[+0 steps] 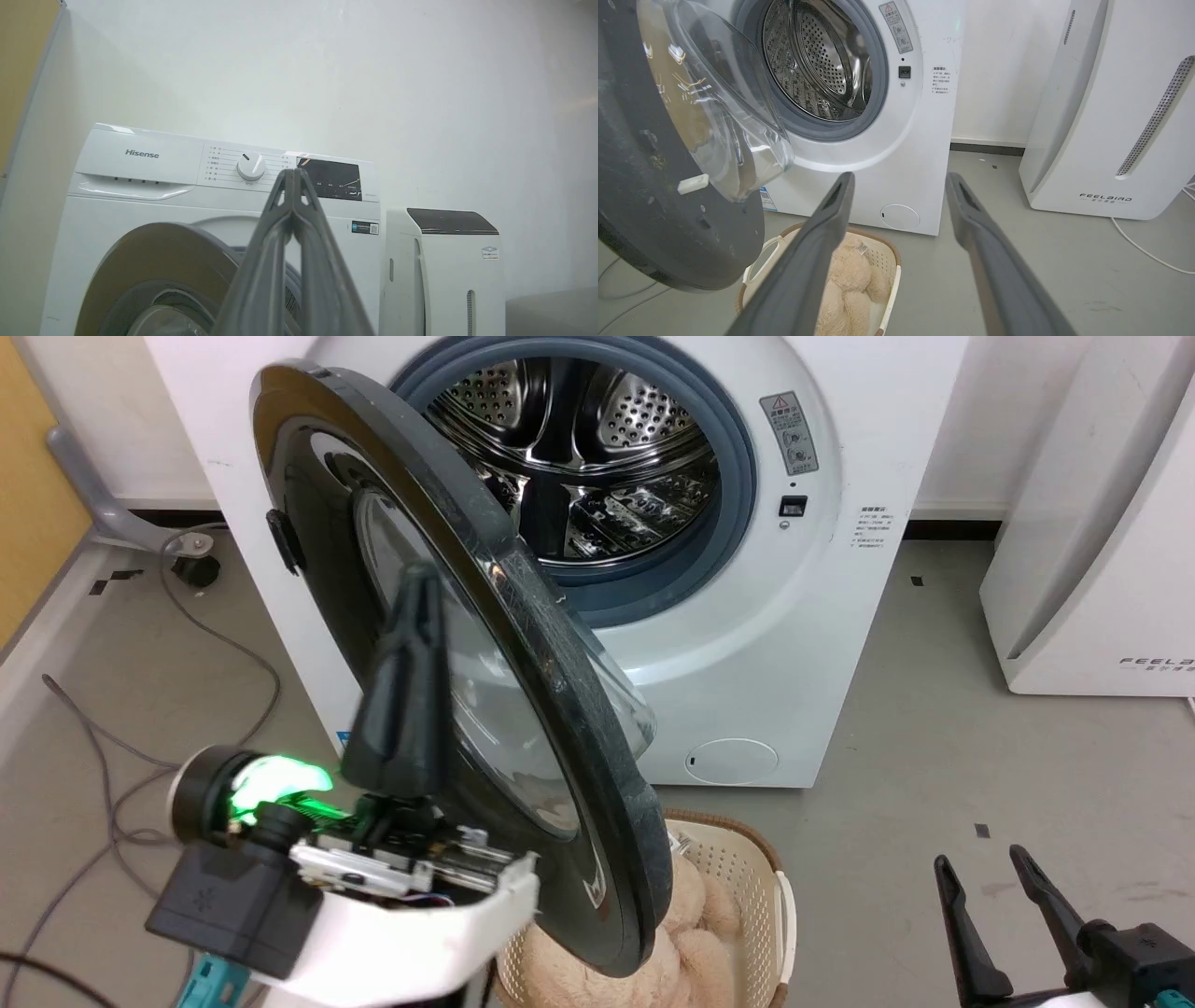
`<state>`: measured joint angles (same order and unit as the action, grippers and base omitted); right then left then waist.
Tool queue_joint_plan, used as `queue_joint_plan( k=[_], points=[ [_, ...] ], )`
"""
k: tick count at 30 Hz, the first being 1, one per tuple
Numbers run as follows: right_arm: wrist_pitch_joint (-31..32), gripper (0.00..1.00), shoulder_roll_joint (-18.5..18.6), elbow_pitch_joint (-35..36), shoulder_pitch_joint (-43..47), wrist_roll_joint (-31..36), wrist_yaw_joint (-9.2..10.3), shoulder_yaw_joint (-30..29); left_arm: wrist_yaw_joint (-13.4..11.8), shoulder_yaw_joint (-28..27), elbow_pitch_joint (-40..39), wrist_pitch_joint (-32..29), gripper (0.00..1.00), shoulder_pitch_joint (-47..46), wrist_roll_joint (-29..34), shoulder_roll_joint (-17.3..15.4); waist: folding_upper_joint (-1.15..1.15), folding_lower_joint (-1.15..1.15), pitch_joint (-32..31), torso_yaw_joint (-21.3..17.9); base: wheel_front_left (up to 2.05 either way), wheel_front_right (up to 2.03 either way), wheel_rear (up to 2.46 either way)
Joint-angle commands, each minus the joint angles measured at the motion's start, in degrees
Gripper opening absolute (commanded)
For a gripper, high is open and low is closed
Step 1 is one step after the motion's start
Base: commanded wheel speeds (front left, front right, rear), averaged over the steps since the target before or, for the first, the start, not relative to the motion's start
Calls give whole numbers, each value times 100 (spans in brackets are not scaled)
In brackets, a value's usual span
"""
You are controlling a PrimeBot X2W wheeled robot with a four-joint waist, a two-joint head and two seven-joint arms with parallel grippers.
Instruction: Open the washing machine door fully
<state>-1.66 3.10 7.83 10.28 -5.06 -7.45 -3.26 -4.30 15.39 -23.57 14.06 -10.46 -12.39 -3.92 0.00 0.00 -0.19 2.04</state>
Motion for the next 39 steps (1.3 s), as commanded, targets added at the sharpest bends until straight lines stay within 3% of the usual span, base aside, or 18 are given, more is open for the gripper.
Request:
queue_joint_plan(
  k=[1, 12, 25, 31, 39],
  points=[
    [0, 100, -22, -8, -22, 12, -3, 12, 30, 79, -79, -43, 0, -92, -31, 37, 0, 0, 2, -3, 0, 0, 0],
    [-2, 100, -22, -38, -3, -9, -3, 24, 156, 1326, -447, -802, 0, -167, -186, 79, 0, 0, 4, -44, 0, 0, 0],
    [12, 100, -23, -103, 8, -31, -3, 80, 564, 2806, 409, -2192, 0, 407, -623, 21, 0, 0, -26, -66, 0, 0, 0],
    [12, 100, -23, -139, -11, -64, -3, 118, 337, 2809, 1296, -2639, 0, 579, -638, -120, 0, 0, -17, -122, 0, 0, 0],
    [29, 100, -23, -136, -14, -57, -3, 169, 64, 2501, 2198, -2298, 0, 69, -624, 3, 0, 0, 4, -184, 0, 0, 0]
  ],
)
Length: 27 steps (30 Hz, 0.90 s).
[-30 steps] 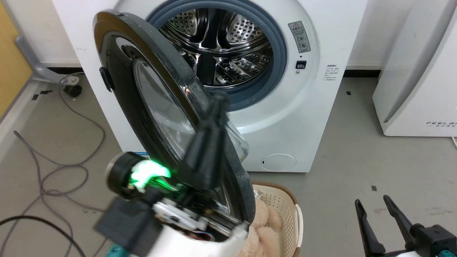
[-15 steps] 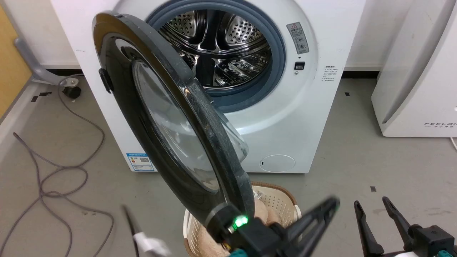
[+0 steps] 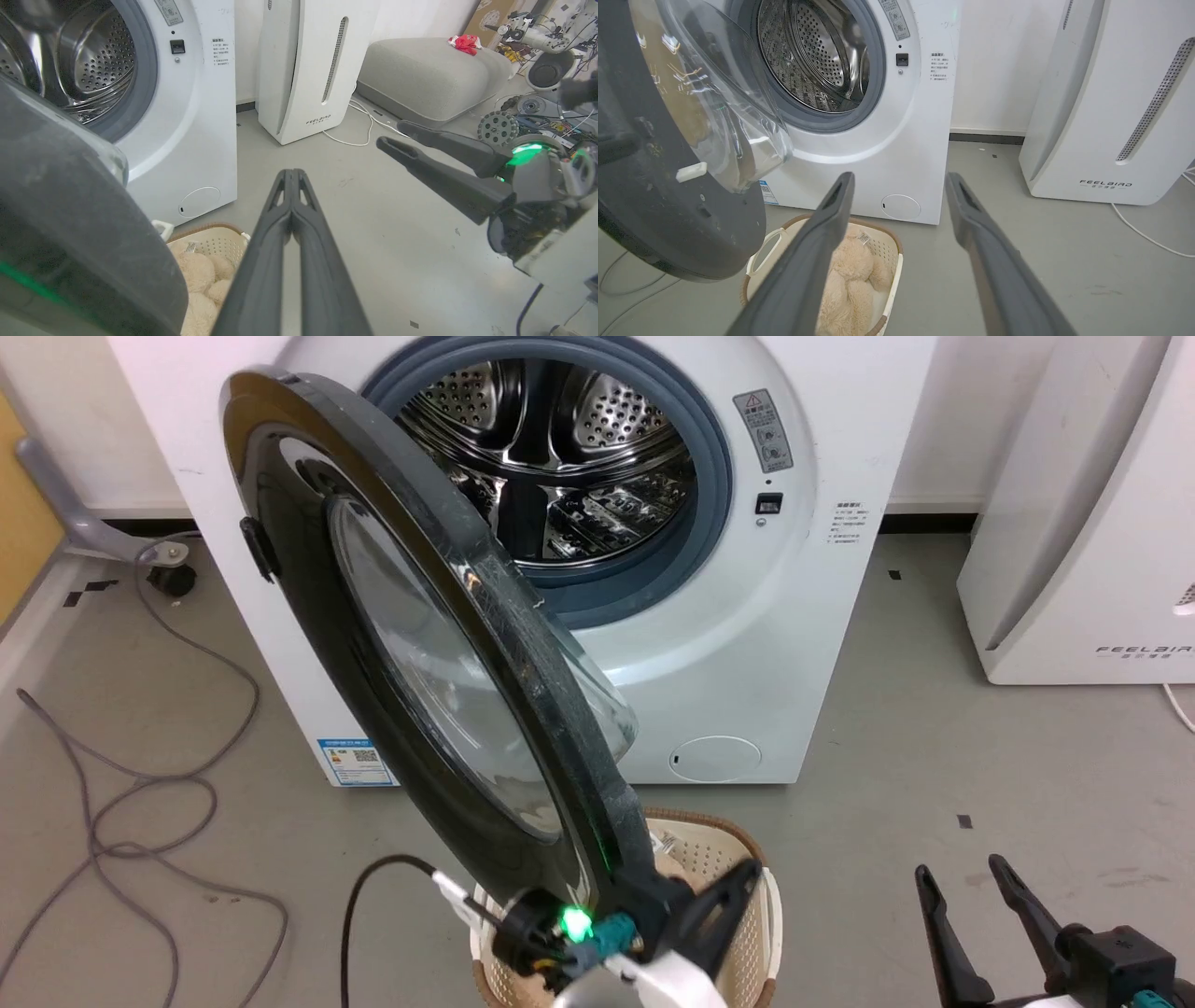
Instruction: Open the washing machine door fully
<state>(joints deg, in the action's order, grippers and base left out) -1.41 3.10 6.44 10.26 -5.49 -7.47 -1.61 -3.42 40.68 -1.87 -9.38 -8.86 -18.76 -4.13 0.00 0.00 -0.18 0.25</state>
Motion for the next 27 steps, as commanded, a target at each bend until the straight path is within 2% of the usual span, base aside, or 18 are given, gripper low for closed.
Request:
queue_joint_plan(
  k=[1, 9, 15, 22, 27],
  points=[
    [7, 100, -23, 4, -19, -15, -2, 9, -43, -49, 147, 99, 0, -186, 5, 40, 0, 0, 11, -11, 0, 0, 0],
    [19, 100, -23, 41, -88, -109, -2, 35, -329, -73, 981, 530, 0, -877, 71, 107, 0, 0, 99, -27, 0, 0, 0],
    [16, 100, -23, 45, -93, -163, -2, 44, -545, -89, 1316, 696, 0, -997, -110, 119, 0, 0, 90, 6, 0, 0, 0],
    [17, 100, -23, 6, -55, -206, -2, 17, -809, -180, 1162, 800, 0, -716, -279, 89, 0, 0, -12, 171, 0, 0, 0],
    [5, 100, -23, -12, -20, -237, -2, 8, -1088, -332, 775, 775, 0, -343, -288, -155, 0, 0, -95, 306, 0, 0, 0]
  ],
)
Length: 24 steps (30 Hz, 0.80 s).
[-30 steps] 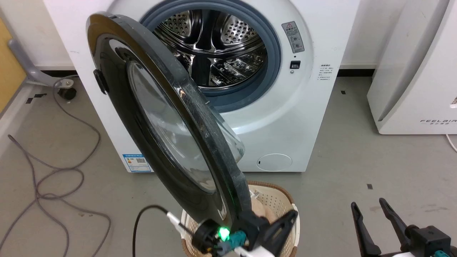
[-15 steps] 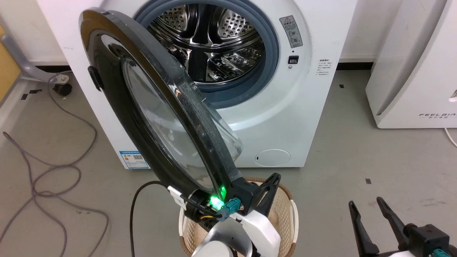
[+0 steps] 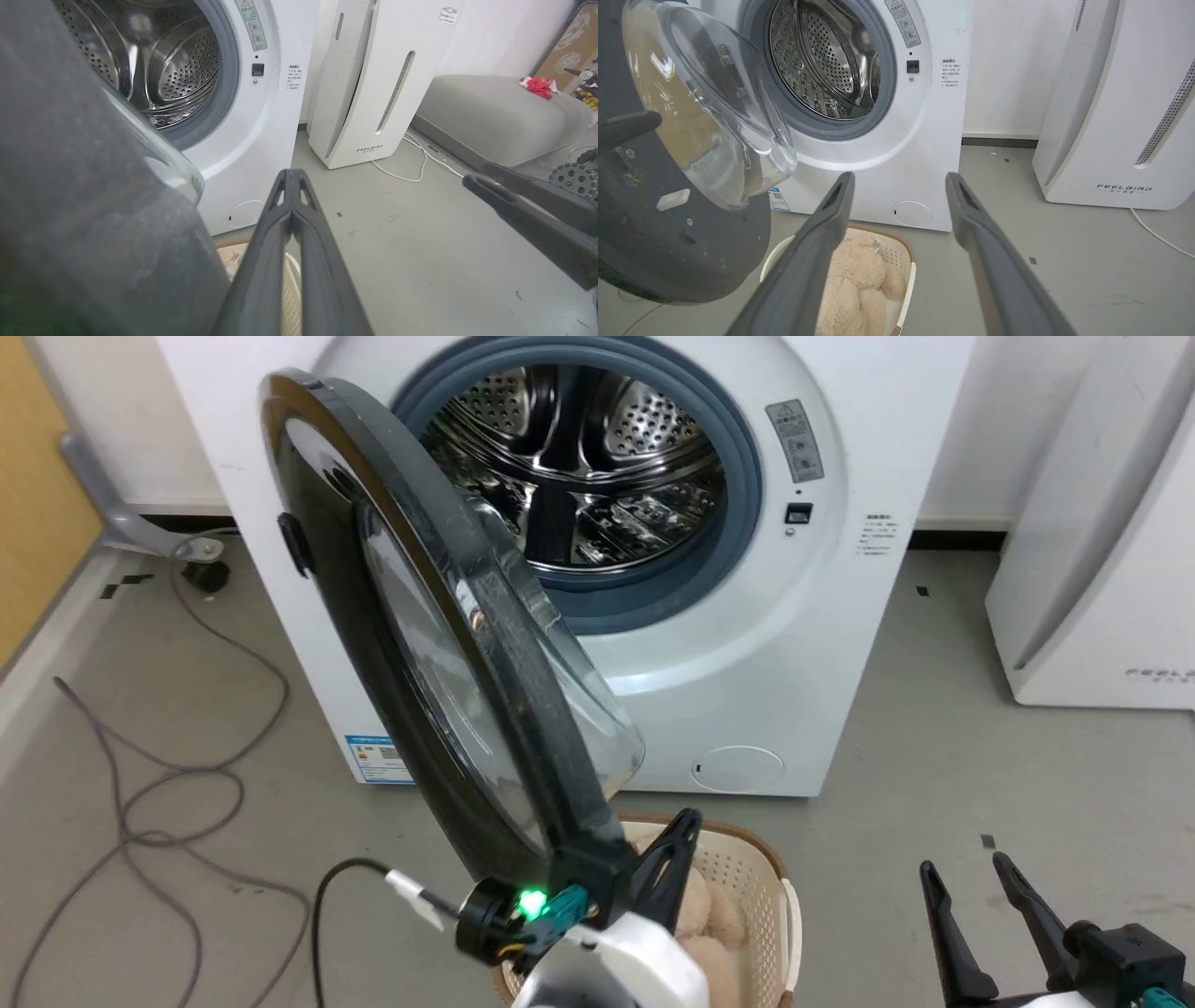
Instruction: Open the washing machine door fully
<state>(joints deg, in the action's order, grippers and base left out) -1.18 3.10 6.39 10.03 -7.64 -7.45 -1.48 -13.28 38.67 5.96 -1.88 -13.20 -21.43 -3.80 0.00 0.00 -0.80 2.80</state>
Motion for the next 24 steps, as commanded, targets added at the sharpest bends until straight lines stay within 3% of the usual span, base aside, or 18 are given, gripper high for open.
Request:
queue_joint_plan(
  k=[1, 14, 24],
  points=[
    [-18, 100, -23, -6, 4, -21, -3, -5, -103, -131, -8, 25, 0, 91, -21, -188, 0, 0, -33, 51, 0, 0, 0],
    [-129, 100, -23, -174, 81, -109, -3, -52, -771, -208, -1396, -273, 0, 1133, 164, -798, 0, 0, -135, 806, 0, 0, 0],
    [-184, 100, -23, -193, 74, -138, -3, -110, -1113, -378, -1842, -367, 0, 1529, 245, -1092, 0, 0, -94, 1636, 0, 0, 0]
  ],
)
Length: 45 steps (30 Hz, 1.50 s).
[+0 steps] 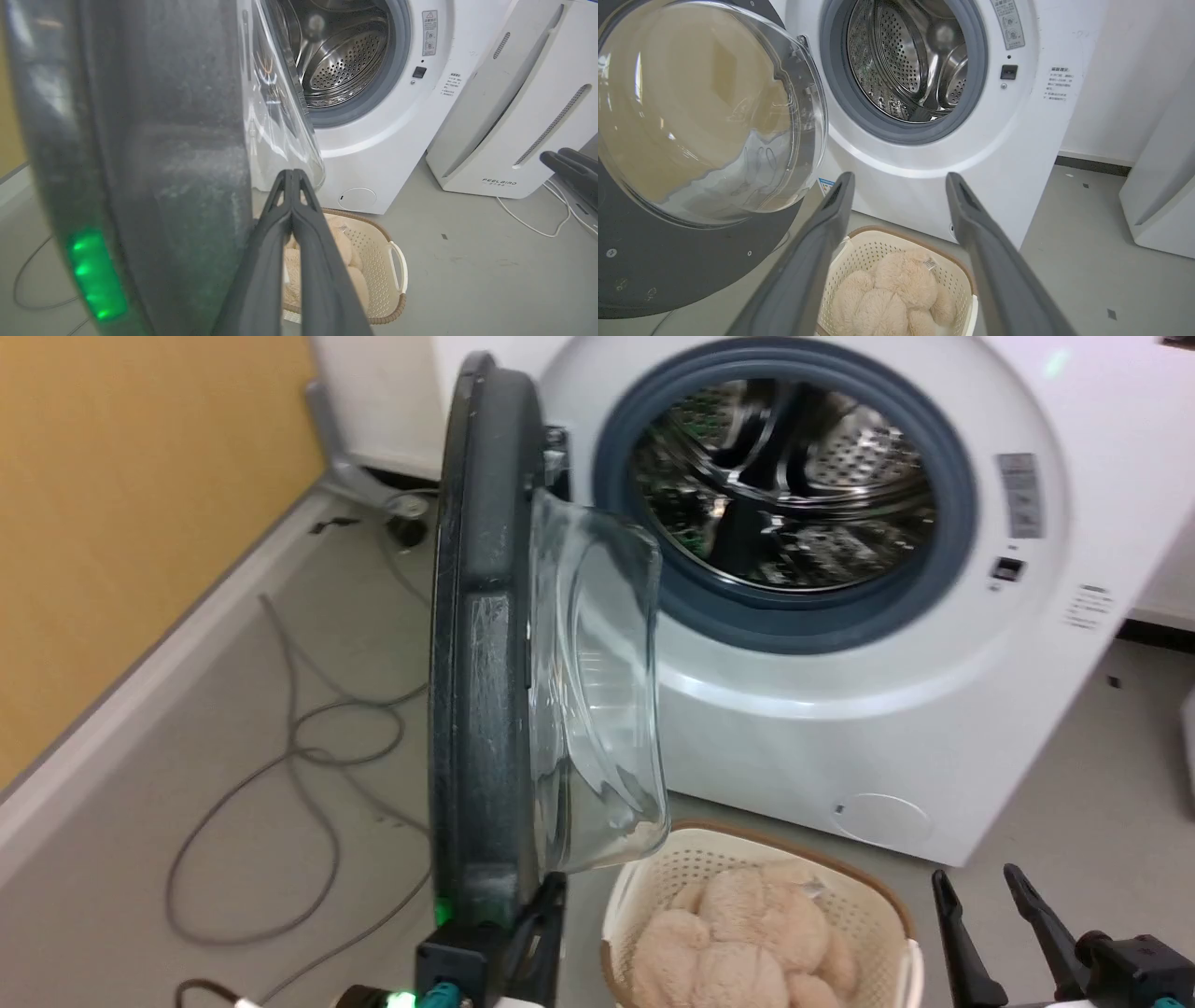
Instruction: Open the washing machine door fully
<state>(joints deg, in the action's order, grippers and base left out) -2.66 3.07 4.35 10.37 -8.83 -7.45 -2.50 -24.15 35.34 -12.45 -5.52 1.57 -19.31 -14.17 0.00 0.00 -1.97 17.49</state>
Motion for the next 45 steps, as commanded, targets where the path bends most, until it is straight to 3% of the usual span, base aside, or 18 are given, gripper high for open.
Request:
queue_joint_plan(
  k=[1, 9, 17, 24, 36, 45],
  points=[
    [-41, 100, -19, 21, 36, -12, -3, -18, -62, -86, -22, 4, 0, 76, 33, -79, 0, 0, 33, 246, 0, 0, 0],
    [1, 100, -19, 100, -10, 25, -3, -84, -336, -520, -77, 134, 0, 217, -56, -229, 0, 0, 122, 790, 0, 0, 0],
    [47, 100, -19, 160, -61, 24, -3, -43, -451, -935, 82, 405, 0, 287, -264, -275, 0, 0, 181, 940, 0, 0, 0],
    [141, 100, -19, 261, -51, 57, -3, -24, -353, -1381, 431, 677, 0, -21, -529, -320, 0, 0, 285, 764, 0, 0, 0],
    [296, 100, -19, 480, -171, 201, -3, 99, -223, -2520, 1466, 1212, 0, -659, -1045, -673, 0, 0, 633, 192, 0, 0, 0],
    [328, 100, -19, 471, -334, 293, -3, 165, 200, -3129, 3005, 1831, 0, -1137, -1360, -904, 0, 0, 846, -45, 0, 0, 0]
  ],
)
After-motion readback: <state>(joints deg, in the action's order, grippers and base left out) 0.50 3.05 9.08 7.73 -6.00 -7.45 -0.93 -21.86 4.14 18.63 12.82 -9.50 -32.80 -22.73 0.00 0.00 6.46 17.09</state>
